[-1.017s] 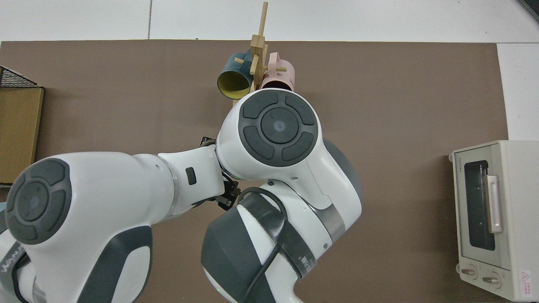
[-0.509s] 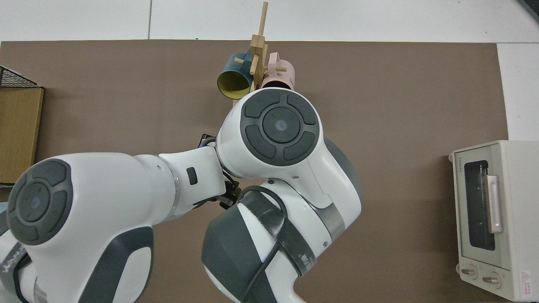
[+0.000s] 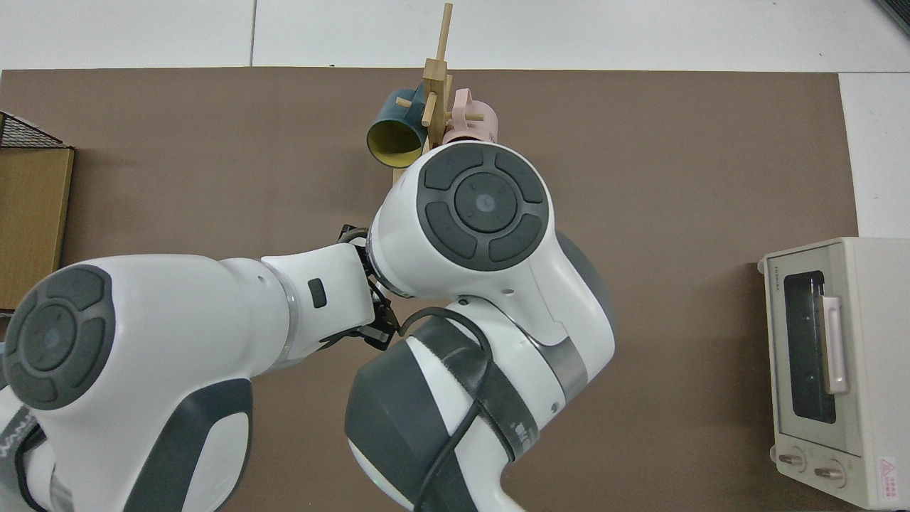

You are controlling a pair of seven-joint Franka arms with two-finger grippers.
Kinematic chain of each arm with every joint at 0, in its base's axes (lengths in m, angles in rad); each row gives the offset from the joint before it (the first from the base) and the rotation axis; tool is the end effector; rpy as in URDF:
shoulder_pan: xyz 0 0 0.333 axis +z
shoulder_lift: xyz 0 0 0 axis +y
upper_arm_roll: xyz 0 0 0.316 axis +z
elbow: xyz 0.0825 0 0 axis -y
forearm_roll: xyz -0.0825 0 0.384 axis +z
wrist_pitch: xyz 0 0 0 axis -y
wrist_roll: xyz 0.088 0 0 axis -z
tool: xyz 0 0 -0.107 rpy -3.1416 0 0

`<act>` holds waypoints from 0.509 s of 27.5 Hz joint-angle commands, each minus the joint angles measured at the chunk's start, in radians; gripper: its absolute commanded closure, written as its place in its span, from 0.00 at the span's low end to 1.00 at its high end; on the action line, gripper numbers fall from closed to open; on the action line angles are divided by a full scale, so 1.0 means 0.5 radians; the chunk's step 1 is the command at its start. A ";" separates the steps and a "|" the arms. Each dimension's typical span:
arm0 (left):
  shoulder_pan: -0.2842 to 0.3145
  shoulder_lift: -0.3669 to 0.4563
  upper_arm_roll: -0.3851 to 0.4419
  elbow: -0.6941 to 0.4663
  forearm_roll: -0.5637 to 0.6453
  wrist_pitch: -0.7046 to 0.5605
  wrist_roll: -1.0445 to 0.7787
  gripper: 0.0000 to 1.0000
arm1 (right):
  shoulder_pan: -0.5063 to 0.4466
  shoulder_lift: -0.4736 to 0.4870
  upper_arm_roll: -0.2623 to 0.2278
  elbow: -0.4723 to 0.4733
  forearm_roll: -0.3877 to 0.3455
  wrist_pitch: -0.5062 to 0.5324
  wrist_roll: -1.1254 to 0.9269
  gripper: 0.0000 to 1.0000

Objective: Put markers into pen holder

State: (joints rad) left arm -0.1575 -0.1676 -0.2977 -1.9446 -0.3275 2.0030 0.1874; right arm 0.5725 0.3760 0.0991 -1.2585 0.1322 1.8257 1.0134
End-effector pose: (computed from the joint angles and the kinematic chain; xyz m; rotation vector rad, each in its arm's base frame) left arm 0.4665 -0.2608 0.5739 2.7385 -0.7565 0.2618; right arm 0.5399 0.4259 0.5683 -2.8369 0.5356 -0.0062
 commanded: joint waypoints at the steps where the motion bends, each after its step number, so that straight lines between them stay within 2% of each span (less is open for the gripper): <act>1: -0.056 -0.005 -0.015 -0.062 -0.023 0.022 -0.007 1.00 | -0.007 0.009 0.023 0.053 0.064 0.055 0.041 1.00; 13: -0.053 0.007 -0.015 -0.047 -0.020 0.022 0.002 1.00 | -0.010 0.006 0.023 0.044 0.070 0.055 0.032 1.00; 14: -0.053 0.007 -0.015 -0.047 -0.020 0.022 0.002 1.00 | -0.007 0.006 0.023 0.044 0.070 0.055 0.032 0.98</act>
State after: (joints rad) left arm -0.1576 -0.1675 -0.2979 -1.9446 -0.3272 2.0036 0.1808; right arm 0.5725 0.3759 0.0989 -1.2586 0.1322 1.8254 1.0193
